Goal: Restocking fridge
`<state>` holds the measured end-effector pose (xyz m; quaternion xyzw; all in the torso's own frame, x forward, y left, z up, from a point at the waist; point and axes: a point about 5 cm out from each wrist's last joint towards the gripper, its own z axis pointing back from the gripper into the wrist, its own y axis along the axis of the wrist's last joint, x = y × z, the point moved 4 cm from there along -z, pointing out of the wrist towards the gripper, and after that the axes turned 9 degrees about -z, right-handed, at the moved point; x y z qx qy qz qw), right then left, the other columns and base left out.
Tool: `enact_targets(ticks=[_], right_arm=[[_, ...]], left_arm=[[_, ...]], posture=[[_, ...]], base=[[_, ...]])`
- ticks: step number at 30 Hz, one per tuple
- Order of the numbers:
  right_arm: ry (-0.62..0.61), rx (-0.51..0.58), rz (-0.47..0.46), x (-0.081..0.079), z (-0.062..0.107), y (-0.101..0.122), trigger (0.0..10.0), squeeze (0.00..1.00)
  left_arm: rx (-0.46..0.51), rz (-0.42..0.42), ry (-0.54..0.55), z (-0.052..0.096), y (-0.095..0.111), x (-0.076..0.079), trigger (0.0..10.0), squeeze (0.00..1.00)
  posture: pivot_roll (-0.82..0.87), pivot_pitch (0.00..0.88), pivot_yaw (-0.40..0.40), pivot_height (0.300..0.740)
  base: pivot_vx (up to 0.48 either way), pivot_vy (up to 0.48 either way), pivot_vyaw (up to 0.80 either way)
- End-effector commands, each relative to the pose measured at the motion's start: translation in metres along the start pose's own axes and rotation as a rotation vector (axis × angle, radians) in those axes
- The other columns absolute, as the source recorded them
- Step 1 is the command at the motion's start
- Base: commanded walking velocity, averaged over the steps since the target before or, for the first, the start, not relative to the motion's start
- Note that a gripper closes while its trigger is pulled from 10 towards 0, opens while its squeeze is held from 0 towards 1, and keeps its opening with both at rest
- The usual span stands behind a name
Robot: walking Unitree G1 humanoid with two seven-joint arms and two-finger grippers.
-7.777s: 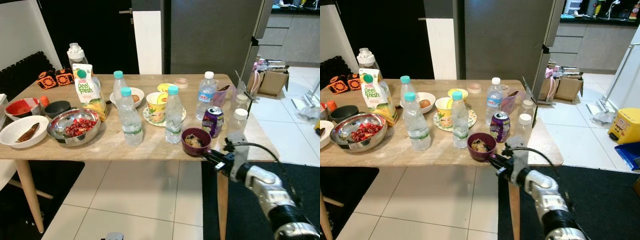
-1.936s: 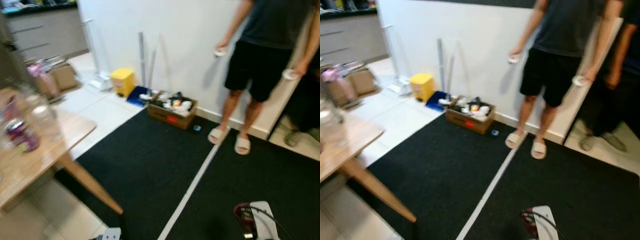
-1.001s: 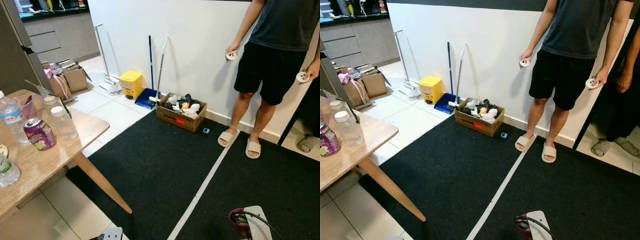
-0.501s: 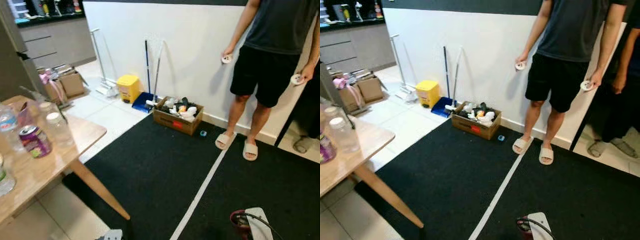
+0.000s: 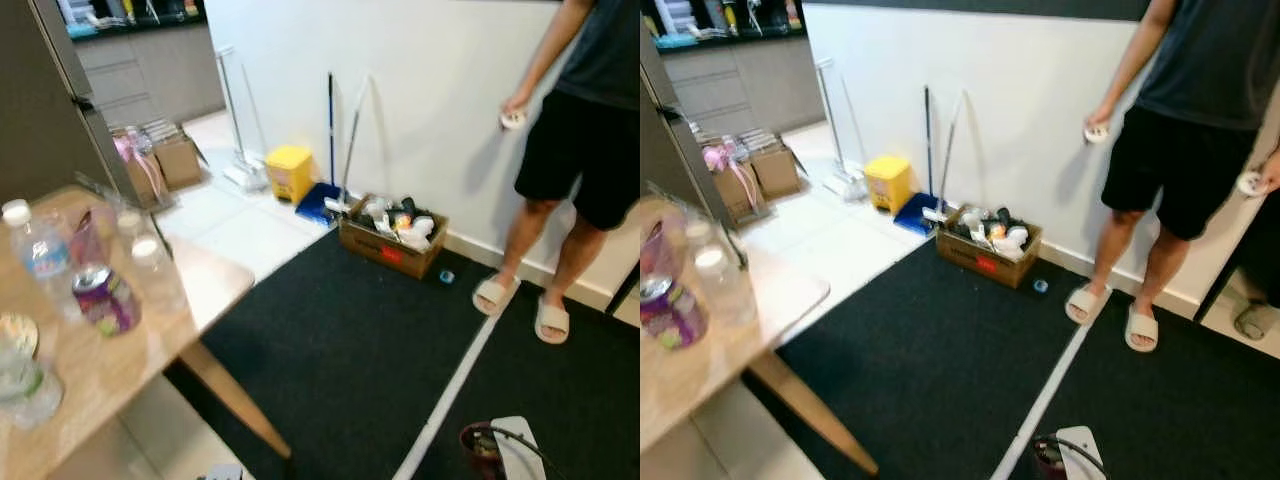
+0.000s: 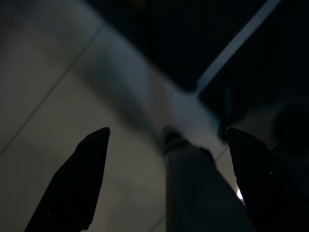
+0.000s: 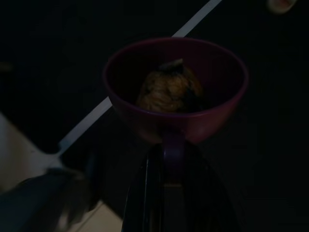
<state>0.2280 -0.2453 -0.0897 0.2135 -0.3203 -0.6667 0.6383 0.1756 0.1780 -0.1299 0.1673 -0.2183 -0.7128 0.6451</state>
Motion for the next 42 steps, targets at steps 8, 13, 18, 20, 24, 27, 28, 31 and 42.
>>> enact_targets(ticks=[8,13,18,20,24,27,28,31,42], right_arm=[[-0.007,0.016,-0.007,0.0030,-0.0007,0.0052,10.0,0.00],[-0.007,0.015,-0.008,0.0031,-0.0006,0.0047,10.0,0.00],[-0.006,0.015,-0.007,0.0029,-0.0008,0.0052,10.0,0.00],[-0.007,0.014,-0.006,0.0033,-0.0007,0.0049,10.0,0.00],[-0.007,0.012,-0.006,0.0036,-0.0006,0.0045,10.0,0.00],[-0.007,0.011,-0.010,0.0039,-0.0006,0.0042,10.0,0.00],[-0.007,0.011,-0.009,0.0040,-0.0005,0.0040,10.0,0.00],[-0.008,0.010,-0.007,0.0041,-0.0004,0.0036,10.0,0.00],[0.001,-0.021,-0.020,0.0017,0.0002,-0.0026,10.0,0.00]], left_arm=[[-0.027,0.009,-0.002,0.0015,-0.0101,0.0011,10.0,0.00],[-0.025,0.010,-0.003,0.0013,-0.0094,0.0017,10.0,0.00],[-0.024,0.020,-0.001,0.0012,-0.0093,0.0018,10.0,0.00],[-0.029,0.023,0.020,0.0013,-0.0100,-0.0001,10.0,0.00],[-0.037,0.030,0.026,0.0014,-0.0112,-0.0009,10.0,0.00],[-0.032,0.033,0.024,0.0015,-0.0107,-0.0010,10.0,0.00],[-0.033,0.034,0.026,0.0016,-0.0108,-0.0016,10.0,0.00],[-0.033,0.030,0.026,0.0017,-0.0107,-0.0022,10.0,0.00],[-0.027,0.030,0.029,0.0015,-0.0089,-0.0031,10.0,0.00]], posture=[[-0.05,0.000,0.018,0.740],[-0.05,0.000,0.018,0.740],[-0.05,0.000,0.018,0.740],[-0.05,0.000,0.018,0.740],[-0.05,0.000,0.018,0.740],[-0.05,0.000,0.018,0.740],[-0.06,0.000,0.019,0.740],[-0.06,0.000,0.019,0.740],[-0.05,0.000,0.019,0.740]], base=[[0.215,0.000,-0.20],[0.000,0.000,0.00],[0.000,0.000,0.00],[0.000,0.000,0.00],[0.000,0.000,0.00],[0.000,0.000,0.00],[0.000,0.000,0.00],[0.000,0.000,0.00],[0.000,0.000,-0.49]])
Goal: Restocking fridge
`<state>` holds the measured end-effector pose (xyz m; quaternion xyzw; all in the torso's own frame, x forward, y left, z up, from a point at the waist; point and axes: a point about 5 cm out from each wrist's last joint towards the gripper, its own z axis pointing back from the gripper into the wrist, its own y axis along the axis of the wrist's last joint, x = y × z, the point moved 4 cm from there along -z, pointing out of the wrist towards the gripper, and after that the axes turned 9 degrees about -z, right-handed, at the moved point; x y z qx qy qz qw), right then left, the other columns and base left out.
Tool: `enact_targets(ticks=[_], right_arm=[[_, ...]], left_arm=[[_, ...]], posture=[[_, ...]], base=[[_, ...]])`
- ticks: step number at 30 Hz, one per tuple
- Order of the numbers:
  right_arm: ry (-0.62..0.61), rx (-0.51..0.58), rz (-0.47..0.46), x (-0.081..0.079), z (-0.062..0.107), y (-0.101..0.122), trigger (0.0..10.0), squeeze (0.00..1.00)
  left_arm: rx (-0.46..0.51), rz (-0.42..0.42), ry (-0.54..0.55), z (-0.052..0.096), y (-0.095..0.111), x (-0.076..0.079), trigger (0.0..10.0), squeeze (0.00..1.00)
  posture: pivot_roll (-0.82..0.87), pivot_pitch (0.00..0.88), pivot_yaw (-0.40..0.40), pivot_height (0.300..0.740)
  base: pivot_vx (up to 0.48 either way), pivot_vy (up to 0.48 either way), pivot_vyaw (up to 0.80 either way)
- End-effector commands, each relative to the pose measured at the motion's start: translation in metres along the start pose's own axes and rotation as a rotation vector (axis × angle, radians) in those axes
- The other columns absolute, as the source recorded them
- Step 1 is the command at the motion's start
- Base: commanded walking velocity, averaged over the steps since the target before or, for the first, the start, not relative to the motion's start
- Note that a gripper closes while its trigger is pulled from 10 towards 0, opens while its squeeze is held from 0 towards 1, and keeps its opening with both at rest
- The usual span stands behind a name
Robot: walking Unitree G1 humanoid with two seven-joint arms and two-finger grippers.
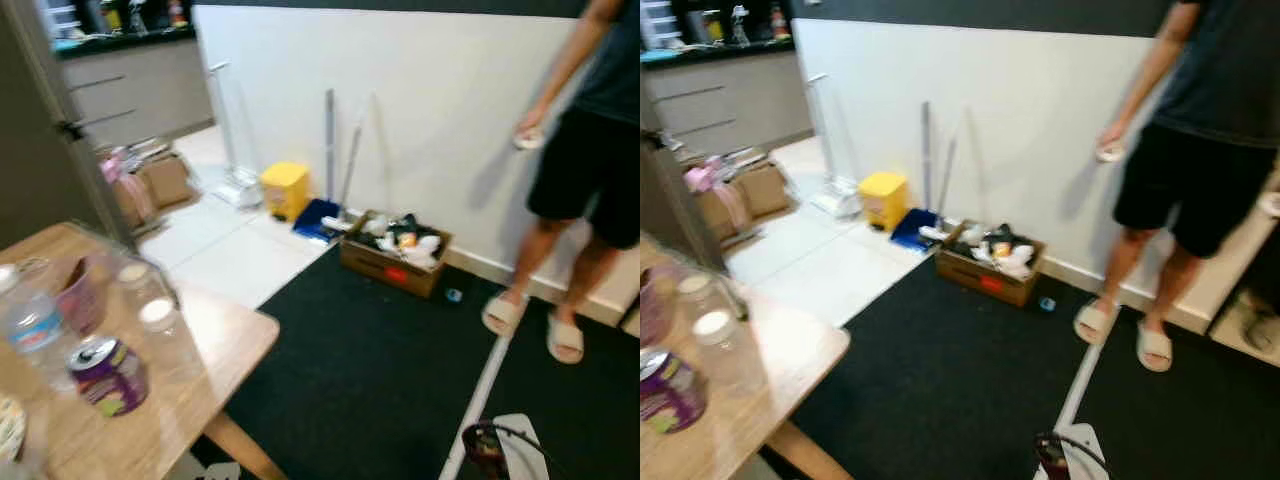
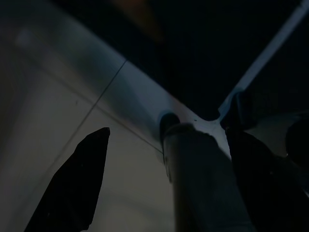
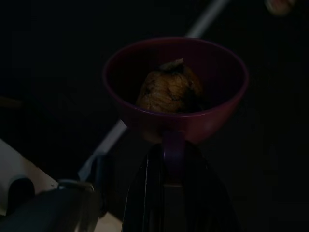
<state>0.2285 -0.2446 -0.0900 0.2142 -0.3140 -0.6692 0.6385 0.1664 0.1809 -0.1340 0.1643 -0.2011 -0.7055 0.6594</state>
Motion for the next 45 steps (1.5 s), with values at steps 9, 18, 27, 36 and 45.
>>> enact_targets(ticks=[9,18,27,36,45], right_arm=[[-0.006,-0.015,-0.030,0.0037,0.0001,-0.0014,10.0,0.00],[-0.001,-0.025,-0.039,0.0032,0.0007,-0.0044,10.0,0.00],[0.003,-0.030,-0.044,0.0028,0.0012,-0.0063,10.0,0.00],[0.008,-0.034,-0.032,0.0019,0.0014,-0.0075,10.0,0.00],[0.013,-0.036,-0.024,0.0018,0.0015,-0.0078,10.0,0.00]], left_arm=[[0.005,0.004,-0.001,-0.0004,0.0019,0.0005,10.0,0.00],[0.007,0.005,-0.002,-0.0006,0.0026,0.0013,10.0,0.00],[0.007,0.007,-0.002,-0.0006,0.0020,0.0017,10.0,0.00],[0.006,0.011,0.003,-0.0004,0.0016,0.0006,10.0,0.00],[0.002,0.016,0.010,-0.0001,0.0002,-0.0006,10.0,0.00]], posture=[[-0.05,0.000,0.017,0.740],[-0.06,0.000,0.018,0.740],[-0.06,0.000,0.018,0.740],[-0.06,0.000,0.017,0.740],[-0.06,0.000,0.013,0.740]], base=[[0.000,0.000,-0.80],[0.000,0.000,-0.80],[0.000,0.000,-0.80],[0.000,0.000,-0.80],[0.000,0.000,-0.80]])
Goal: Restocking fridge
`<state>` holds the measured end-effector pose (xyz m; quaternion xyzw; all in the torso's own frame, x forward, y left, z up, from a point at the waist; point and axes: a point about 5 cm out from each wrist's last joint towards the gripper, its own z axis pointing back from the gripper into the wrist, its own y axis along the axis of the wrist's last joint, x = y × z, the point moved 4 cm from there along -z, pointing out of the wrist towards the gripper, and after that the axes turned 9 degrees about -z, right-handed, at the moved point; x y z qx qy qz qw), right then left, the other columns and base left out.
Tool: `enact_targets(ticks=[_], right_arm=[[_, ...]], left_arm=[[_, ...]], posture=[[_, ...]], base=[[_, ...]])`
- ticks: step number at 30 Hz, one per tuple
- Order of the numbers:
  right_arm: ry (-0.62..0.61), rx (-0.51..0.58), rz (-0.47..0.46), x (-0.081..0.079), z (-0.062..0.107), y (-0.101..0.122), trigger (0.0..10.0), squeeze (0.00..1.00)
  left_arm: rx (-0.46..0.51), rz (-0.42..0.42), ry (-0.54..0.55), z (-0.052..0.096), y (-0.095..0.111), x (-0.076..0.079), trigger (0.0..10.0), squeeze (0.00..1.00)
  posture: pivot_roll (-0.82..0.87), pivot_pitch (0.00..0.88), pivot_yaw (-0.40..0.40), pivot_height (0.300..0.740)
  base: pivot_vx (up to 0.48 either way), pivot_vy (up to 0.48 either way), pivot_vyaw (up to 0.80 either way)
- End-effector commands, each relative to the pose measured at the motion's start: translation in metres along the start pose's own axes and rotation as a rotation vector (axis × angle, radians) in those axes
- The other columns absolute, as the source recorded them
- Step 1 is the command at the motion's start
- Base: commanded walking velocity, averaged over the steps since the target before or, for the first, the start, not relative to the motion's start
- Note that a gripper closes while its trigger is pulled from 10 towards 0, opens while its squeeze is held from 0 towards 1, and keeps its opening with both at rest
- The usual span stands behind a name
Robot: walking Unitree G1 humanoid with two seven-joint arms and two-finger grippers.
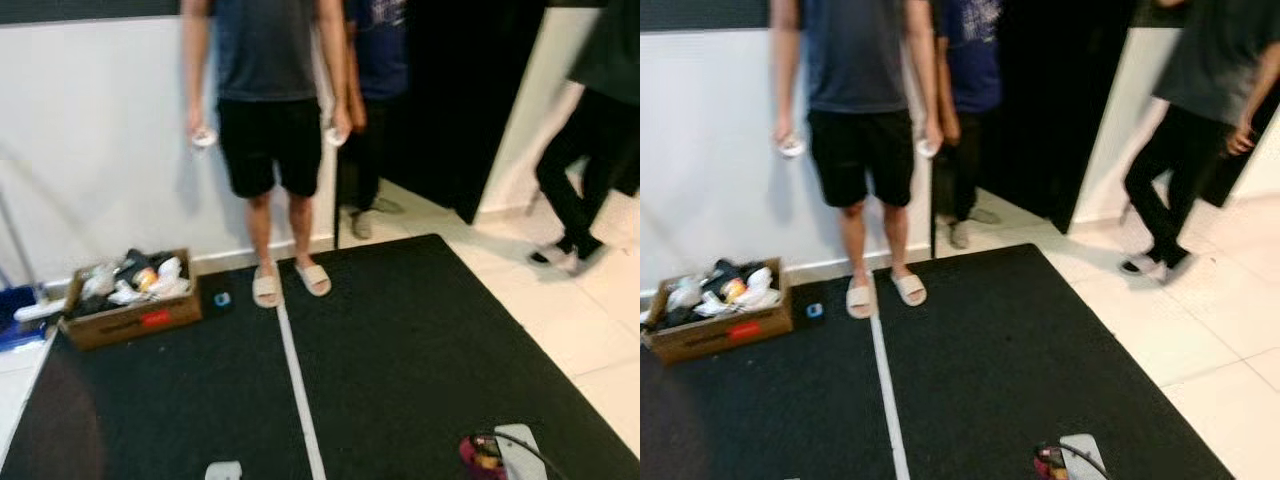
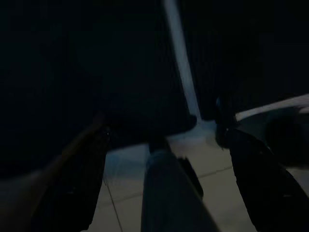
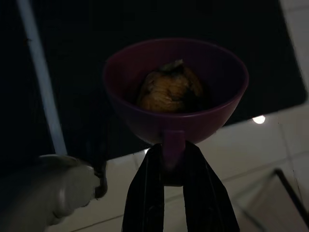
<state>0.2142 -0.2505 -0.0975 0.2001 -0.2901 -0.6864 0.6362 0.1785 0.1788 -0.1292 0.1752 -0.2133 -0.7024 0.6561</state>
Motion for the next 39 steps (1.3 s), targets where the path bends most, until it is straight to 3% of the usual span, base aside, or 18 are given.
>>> enact_targets(ticks=[1,17,39], right_arm=[[0.011,0.025,0.004,-0.0048,-0.0017,0.0081,10.0,0.00],[0.015,0.025,0.007,-0.0056,-0.0012,0.0061,10.0,0.00],[0.021,0.017,0.002,-0.0057,-0.0003,0.0021,10.0,0.00]], left_arm=[[-0.033,0.017,0.012,0.0024,-0.0128,-0.0022,10.0,0.00],[-0.042,0.006,-0.001,0.0029,-0.0148,-0.0023,10.0,0.00],[-0.042,0.006,-0.009,0.0030,-0.0158,-0.0004,10.0,0.00]], posture=[[-0.06,0.000,0.013,0.740],[-0.06,0.000,0.017,0.740],[-0.06,0.000,0.015,0.740]], base=[[0.000,0.000,-0.80],[0.000,0.000,-0.08],[0.274,0.000,0.00]])
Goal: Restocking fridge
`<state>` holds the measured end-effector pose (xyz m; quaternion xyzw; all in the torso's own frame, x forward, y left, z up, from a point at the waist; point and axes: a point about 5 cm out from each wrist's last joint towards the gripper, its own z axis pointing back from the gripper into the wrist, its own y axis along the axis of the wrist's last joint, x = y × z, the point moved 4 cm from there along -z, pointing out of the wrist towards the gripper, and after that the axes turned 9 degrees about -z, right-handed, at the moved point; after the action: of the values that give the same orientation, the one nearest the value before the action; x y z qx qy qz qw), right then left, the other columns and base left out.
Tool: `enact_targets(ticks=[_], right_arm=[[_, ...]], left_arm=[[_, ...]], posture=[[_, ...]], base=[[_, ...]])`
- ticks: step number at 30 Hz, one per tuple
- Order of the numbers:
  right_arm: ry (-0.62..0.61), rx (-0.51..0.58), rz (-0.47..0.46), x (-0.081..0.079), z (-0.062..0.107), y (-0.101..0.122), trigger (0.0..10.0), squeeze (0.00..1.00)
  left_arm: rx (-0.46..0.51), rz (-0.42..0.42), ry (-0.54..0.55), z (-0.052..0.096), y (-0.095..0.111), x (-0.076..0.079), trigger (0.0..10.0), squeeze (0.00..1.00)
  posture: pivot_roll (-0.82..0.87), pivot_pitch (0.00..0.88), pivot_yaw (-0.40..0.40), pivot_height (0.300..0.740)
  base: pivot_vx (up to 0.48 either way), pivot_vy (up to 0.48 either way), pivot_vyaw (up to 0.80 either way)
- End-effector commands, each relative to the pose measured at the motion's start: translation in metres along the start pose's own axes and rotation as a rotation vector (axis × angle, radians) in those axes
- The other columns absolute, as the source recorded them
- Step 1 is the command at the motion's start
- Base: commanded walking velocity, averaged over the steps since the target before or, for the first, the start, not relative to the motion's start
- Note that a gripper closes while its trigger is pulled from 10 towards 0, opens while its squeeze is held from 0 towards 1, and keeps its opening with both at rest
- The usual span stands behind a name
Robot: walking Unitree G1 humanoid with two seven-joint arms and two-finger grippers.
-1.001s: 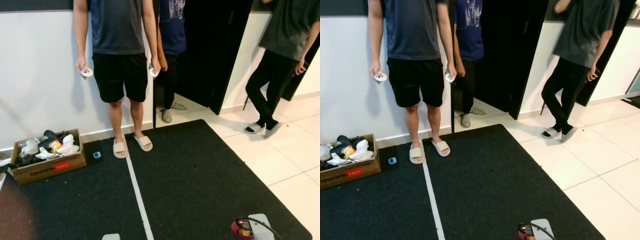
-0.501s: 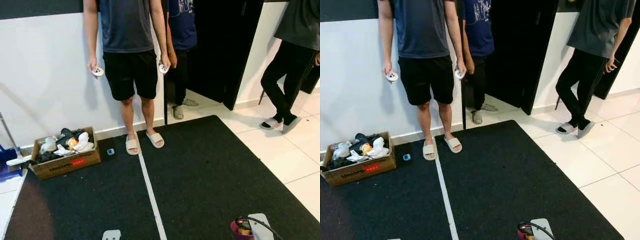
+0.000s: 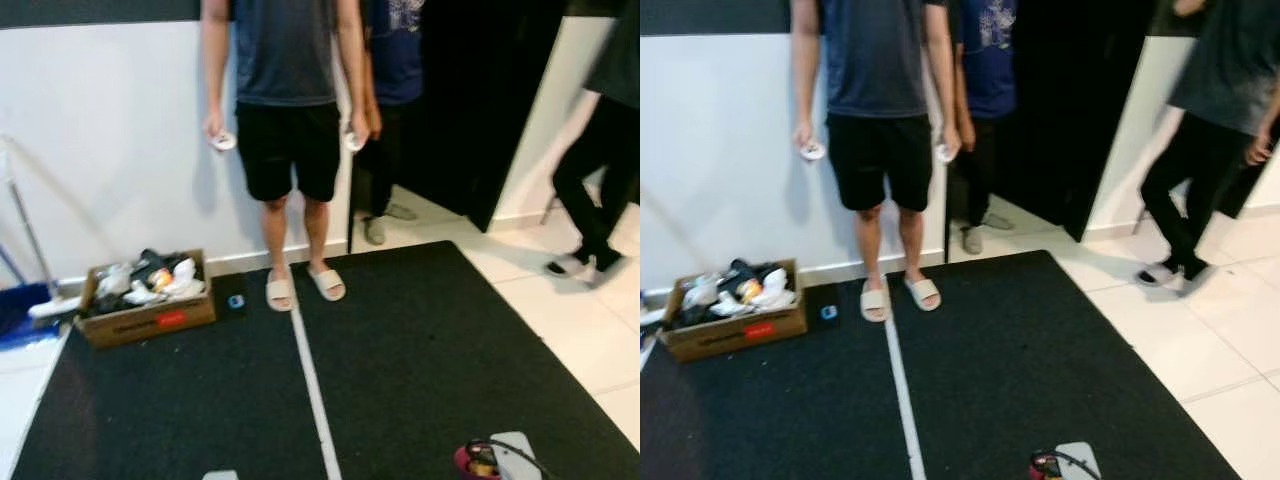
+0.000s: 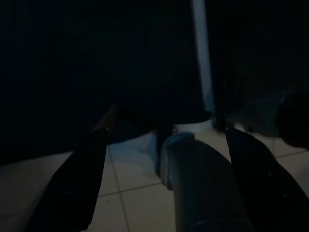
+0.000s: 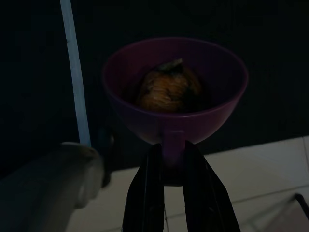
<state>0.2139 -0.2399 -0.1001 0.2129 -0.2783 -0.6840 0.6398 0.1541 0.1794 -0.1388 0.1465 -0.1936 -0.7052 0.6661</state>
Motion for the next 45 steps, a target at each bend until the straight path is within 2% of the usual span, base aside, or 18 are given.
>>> enact_targets(ticks=[1,7,10,29,45], right_arm=[[-0.014,0.017,0.007,0.0049,0.0001,0.0042,10.0,0.00],[-0.014,0.016,0.008,0.0055,0.0003,0.0040,10.0,0.00],[-0.012,0.016,0.006,0.0059,0.0003,0.0040,10.0,0.00],[-0.002,0.006,0.005,0.0046,0.0012,-0.0003,10.0,0.00],[0.001,0.003,0.005,0.0042,0.0012,-0.0010,10.0,0.00]], left_arm=[[0.028,-0.009,0.003,-0.0011,0.0102,-0.0013,10.0,0.00],[0.027,-0.009,0.003,-0.0011,0.0098,-0.0010,10.0,0.00],[-0.009,0.015,0.023,-0.0014,0.0045,-0.0007,10.0,0.00],[0.019,0.058,0.038,-0.0011,0.0081,-0.0034,10.0,0.00],[0.023,0.020,0.012,-0.0014,0.0085,0.0005,10.0,0.00]], posture=[[-0.06,0.000,0.015,0.740],[-0.06,0.000,0.015,0.740],[-0.07,0.000,0.019,0.740],[-0.07,0.000,0.014,0.740],[-0.07,0.000,0.011,0.740]], base=[[0.289,0.000,0.00],[0.192,0.000,0.00],[0.000,0.000,0.00],[0.000,0.000,0.00],[0.016,0.000,0.00]])
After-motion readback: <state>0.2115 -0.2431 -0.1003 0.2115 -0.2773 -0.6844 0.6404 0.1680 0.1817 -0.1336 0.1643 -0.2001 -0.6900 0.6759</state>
